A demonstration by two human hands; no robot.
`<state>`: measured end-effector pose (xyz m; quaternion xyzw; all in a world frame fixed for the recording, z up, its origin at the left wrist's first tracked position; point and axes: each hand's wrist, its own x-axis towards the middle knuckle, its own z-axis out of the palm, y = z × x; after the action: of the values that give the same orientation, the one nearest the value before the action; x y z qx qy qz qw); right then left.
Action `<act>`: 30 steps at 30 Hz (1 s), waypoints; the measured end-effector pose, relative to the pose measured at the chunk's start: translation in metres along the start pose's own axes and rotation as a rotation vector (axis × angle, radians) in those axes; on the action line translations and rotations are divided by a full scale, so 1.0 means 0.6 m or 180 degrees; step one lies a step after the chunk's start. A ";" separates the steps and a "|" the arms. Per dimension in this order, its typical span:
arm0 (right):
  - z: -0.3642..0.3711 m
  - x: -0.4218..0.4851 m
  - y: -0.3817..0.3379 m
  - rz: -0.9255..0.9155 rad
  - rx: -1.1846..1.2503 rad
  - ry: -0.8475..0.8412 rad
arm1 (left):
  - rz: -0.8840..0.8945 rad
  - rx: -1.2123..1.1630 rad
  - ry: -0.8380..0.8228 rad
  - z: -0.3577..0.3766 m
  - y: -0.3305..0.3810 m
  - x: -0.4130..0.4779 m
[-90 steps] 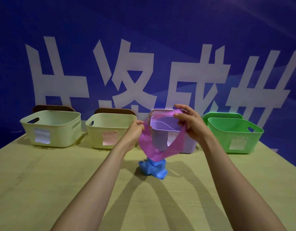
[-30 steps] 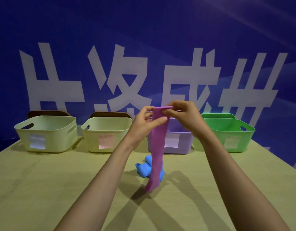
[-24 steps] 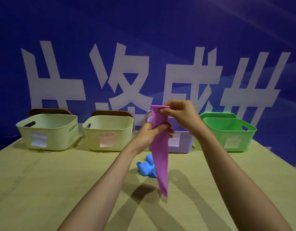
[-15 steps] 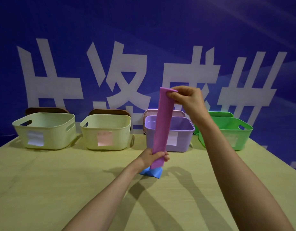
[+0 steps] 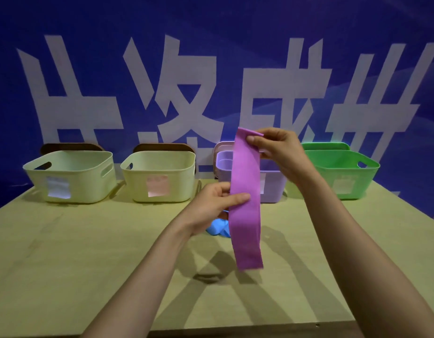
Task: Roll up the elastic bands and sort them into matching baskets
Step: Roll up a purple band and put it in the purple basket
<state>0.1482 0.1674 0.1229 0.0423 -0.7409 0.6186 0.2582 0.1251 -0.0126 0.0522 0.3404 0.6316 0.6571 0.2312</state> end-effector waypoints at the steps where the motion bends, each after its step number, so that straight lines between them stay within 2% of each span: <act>1: 0.005 -0.006 0.017 0.0117 0.0033 -0.0047 | -0.0122 -0.0084 -0.0025 -0.002 -0.014 -0.009; 4: 0.021 -0.030 0.088 0.0478 0.0016 -0.0191 | -0.0578 -0.0163 0.0073 0.003 -0.077 -0.031; 8: 0.033 -0.063 0.176 0.0977 -0.0072 -0.0376 | -0.1088 -0.0137 0.0491 0.012 -0.167 -0.044; 12: 0.040 -0.077 0.212 0.1081 -0.0074 -0.0377 | -0.1140 0.0029 0.0882 0.014 -0.209 -0.044; 16: 0.039 -0.076 0.213 0.1014 -0.0104 -0.0444 | -0.1125 0.0056 0.0928 0.016 -0.220 -0.038; 20: 0.035 -0.086 0.208 0.0949 -0.0146 -0.0505 | -0.1060 0.0628 0.0800 0.005 -0.216 -0.038; 23: 0.035 -0.107 0.201 0.0884 -0.0142 -0.0503 | -0.0616 0.0934 0.1386 0.001 -0.183 -0.031; 27: 0.045 -0.131 0.172 0.0689 -0.0007 -0.0413 | 0.0123 0.0385 0.1374 0.008 -0.120 -0.030; 30: 0.050 -0.144 0.145 0.0598 0.0198 -0.0292 | 0.0191 0.0110 0.1381 0.013 -0.096 -0.038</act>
<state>0.1796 0.1370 0.0044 0.0090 -0.7330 0.6602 0.1634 0.1386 -0.0184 -0.0083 0.2135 0.6673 0.7106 0.0644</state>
